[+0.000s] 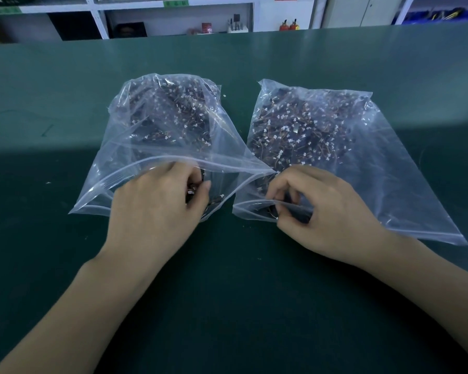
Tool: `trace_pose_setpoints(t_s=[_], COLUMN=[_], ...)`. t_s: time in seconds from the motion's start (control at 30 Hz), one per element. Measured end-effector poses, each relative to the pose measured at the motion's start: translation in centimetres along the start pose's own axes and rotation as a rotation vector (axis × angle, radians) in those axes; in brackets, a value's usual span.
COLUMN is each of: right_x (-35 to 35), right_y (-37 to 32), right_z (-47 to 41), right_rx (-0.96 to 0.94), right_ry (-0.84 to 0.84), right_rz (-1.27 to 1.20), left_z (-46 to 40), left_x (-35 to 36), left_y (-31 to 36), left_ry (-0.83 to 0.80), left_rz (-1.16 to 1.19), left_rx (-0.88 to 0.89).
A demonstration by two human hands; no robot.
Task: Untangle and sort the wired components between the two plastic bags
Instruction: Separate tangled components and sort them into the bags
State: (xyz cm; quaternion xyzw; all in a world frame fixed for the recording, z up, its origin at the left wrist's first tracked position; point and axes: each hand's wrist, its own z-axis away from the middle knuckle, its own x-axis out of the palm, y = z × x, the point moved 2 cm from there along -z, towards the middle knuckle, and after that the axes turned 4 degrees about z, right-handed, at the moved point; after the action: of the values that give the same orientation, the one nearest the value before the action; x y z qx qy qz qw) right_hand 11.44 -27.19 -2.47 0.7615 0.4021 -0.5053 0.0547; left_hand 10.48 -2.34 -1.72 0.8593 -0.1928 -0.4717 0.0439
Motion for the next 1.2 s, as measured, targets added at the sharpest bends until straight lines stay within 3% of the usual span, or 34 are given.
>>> trace_pose_setpoints(t_s=[0.17,0.47,0.7,0.87,0.93,1.2], right_x=[0.2,0.6,0.7,0.9,0.9,0.9], right_y=[0.1,0.3,0.4,0.5,0.5,0.5], right_z=[0.1,0.2,0.3,0.2,0.2,0.2], right_rx=[0.022,0.003,0.017,0.020,0.021,0.032], right_ry=[0.007,0.015,0.038,0.028,0.023,0.026], right_rz=[-0.013,-0.025,-0.074,-0.086,-0.087,-0.090], left_z=[-0.3,-0.3,-0.5,-0.2,-0.1,-0.4], left_x=[0.9,0.8,-0.4,0.6,0.8,-0.1], left_y=[-1.8,-1.7,-0.8,-1.5,-1.8,-0.9], left_ry=[-0.062,-0.047,0.097,-0.044,-0.073,0.022], left_rz=[-0.186,-0.101,-0.036,-0.167,-0.115,-0.084], left_rx=[-0.066,-0.069,0.061,-0.008,-0.069,-0.009])
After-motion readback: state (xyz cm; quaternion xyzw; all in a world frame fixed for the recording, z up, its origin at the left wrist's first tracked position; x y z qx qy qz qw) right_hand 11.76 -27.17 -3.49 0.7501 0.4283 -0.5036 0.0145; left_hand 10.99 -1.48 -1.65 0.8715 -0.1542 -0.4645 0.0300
